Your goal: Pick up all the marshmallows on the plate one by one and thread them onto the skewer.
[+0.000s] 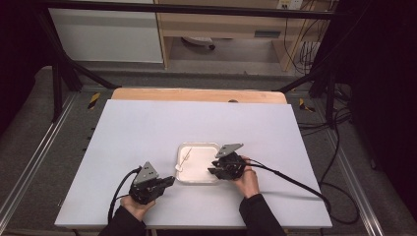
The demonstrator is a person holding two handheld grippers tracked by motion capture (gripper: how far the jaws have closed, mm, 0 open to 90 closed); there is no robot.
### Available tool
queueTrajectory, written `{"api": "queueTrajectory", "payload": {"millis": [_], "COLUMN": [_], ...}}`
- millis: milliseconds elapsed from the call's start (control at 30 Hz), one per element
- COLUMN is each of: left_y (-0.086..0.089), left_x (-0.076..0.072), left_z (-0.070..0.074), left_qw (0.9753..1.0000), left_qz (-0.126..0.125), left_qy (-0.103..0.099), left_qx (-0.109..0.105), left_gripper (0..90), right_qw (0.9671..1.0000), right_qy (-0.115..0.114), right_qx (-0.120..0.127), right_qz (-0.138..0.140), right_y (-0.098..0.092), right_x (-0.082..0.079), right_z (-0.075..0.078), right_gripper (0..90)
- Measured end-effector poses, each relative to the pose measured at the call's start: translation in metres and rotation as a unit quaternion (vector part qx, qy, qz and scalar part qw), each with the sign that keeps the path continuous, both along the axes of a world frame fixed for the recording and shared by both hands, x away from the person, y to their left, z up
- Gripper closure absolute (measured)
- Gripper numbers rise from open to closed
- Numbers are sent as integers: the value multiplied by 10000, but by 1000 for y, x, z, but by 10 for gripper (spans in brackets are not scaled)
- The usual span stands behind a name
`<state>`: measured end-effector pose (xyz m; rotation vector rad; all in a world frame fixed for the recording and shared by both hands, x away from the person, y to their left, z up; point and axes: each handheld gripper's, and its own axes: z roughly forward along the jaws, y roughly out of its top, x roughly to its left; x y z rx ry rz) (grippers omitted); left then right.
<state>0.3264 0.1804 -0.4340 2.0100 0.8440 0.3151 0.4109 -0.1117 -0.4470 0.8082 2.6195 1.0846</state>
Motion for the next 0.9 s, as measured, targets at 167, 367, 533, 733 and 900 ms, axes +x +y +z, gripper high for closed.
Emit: {"api": "queueTrajectory", "payload": {"millis": [167,367,533,733,900], "left_y": [0,0,-1,-1,-1], "left_x": [0,0,-1,-1,-2], "left_z": [0,0,0,0,0], "left_qw": [10000,10000,10000,10000,10000], "left_qz": [-2,-8,-23,-27,-31], "left_qy": [-3,-8,-4,-5,-21], "left_qx": [-3,-14,-15,-20,-19], "left_gripper": [885,885,885,885,885], "right_qw": [10000,9997,9989,9966,9945], "right_qy": [-4,44,59,14,-18], "right_qx": [-11,144,434,799,1024], "right_qz": [-77,-170,-194,-180,-205], "right_y": [0,-1,-4,-10,-14], "right_x": [0,-1,-2,-7,-10], "right_z": [0,2,11,26,36], "right_gripper": [709,728,735,738,741]}}
